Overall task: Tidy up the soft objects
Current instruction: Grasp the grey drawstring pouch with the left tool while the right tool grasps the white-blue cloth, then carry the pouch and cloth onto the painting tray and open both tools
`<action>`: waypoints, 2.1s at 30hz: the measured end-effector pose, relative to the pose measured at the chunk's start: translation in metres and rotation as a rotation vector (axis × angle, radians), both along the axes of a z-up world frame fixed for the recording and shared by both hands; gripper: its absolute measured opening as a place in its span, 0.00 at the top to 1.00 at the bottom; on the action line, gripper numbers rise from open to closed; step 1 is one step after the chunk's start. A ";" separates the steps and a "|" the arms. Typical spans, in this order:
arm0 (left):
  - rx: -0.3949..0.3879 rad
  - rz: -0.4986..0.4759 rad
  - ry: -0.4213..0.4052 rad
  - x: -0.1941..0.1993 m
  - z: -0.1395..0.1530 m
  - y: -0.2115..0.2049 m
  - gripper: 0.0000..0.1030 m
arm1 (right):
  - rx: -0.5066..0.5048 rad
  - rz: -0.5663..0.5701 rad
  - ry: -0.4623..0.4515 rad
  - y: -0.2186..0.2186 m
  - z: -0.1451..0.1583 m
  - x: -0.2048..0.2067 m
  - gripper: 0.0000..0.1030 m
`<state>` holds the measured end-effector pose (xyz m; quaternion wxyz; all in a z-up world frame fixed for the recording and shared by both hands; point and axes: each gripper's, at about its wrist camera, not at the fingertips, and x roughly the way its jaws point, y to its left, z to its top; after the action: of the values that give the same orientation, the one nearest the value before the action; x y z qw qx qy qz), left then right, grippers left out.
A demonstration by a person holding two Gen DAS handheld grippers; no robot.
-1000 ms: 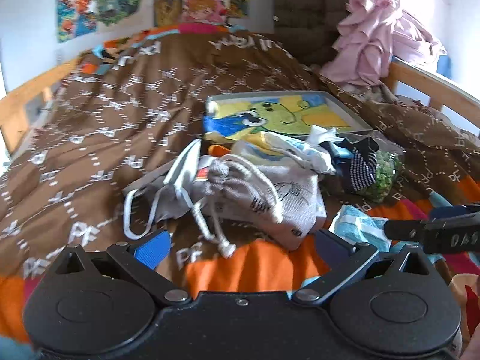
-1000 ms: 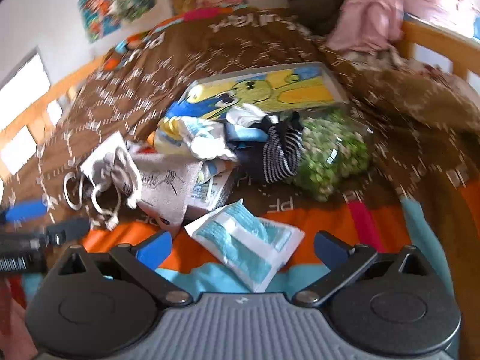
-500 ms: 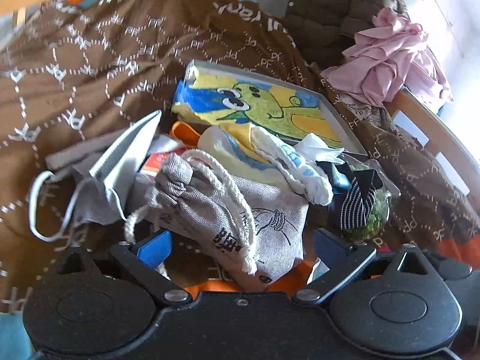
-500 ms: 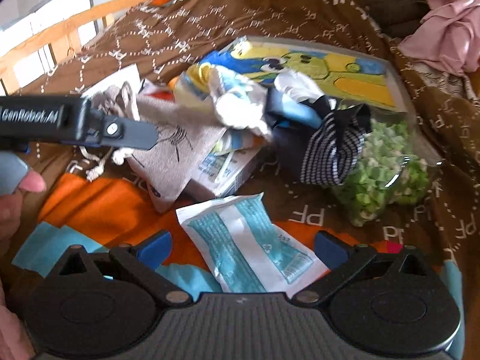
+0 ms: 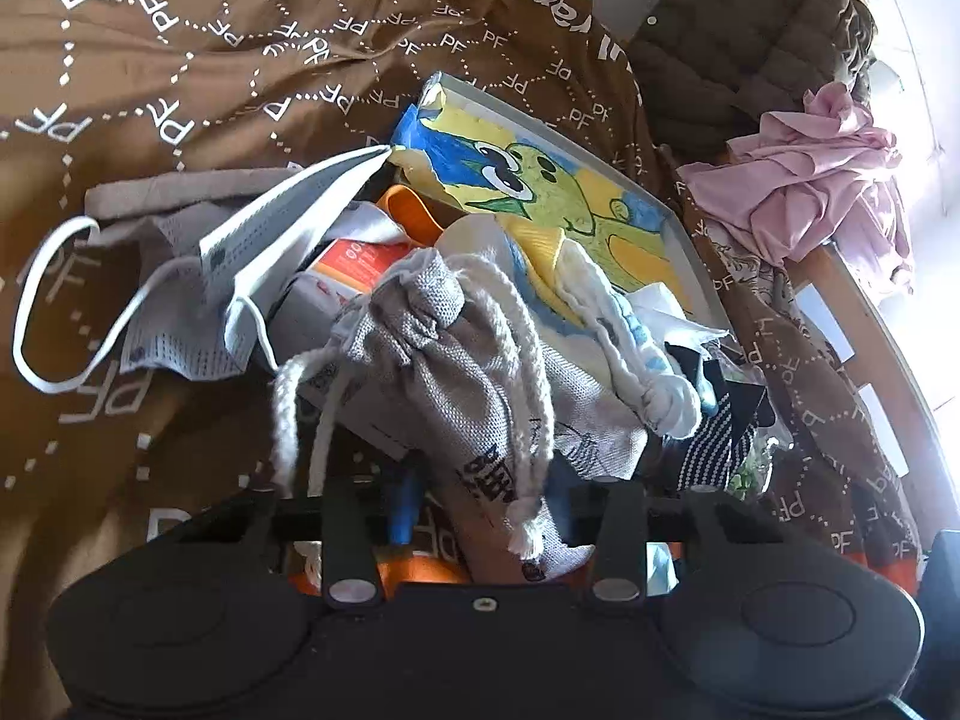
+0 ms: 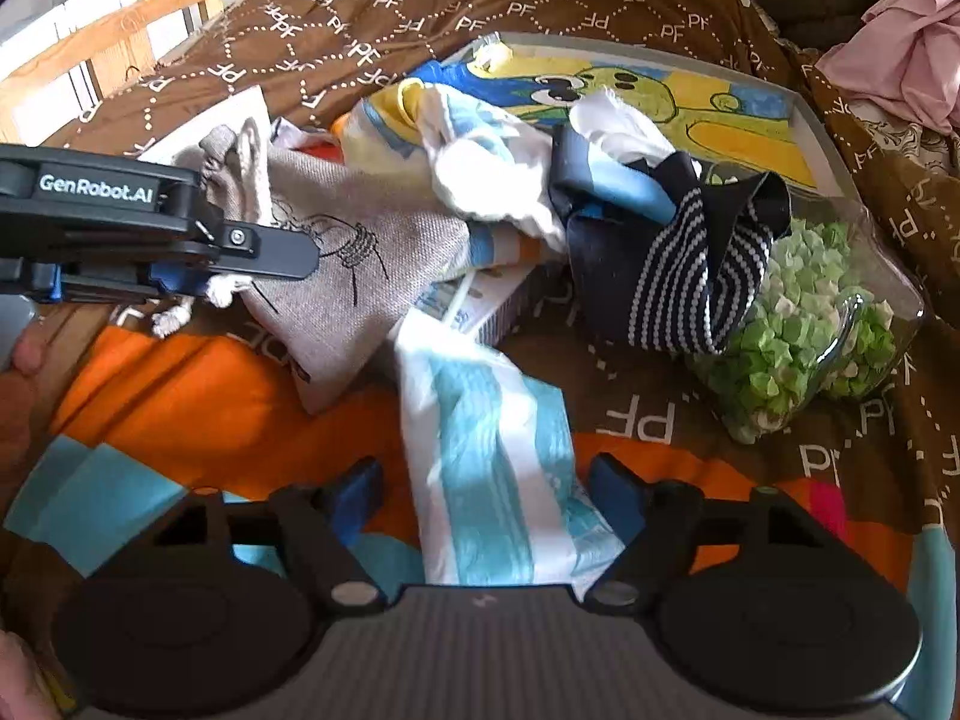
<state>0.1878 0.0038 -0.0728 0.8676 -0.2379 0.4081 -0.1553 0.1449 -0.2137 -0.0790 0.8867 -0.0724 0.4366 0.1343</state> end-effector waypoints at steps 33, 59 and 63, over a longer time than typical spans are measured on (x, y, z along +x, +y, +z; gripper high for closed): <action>0.027 0.015 -0.354 -0.063 0.080 -0.006 0.88 | 0.178 -0.092 -0.353 -0.022 0.081 -0.042 0.79; 0.085 -0.024 -0.231 0.195 0.033 0.004 0.88 | 0.335 -0.284 -0.204 -0.013 0.043 0.211 0.79; 0.083 -0.025 -0.183 0.204 0.023 0.005 0.88 | 0.331 -0.289 -0.180 -0.007 0.035 0.224 0.79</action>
<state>0.3923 0.0086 -0.0496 0.9084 -0.1812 0.3362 -0.1702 0.3686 -0.2208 -0.0444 0.9318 0.1254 0.3336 0.0687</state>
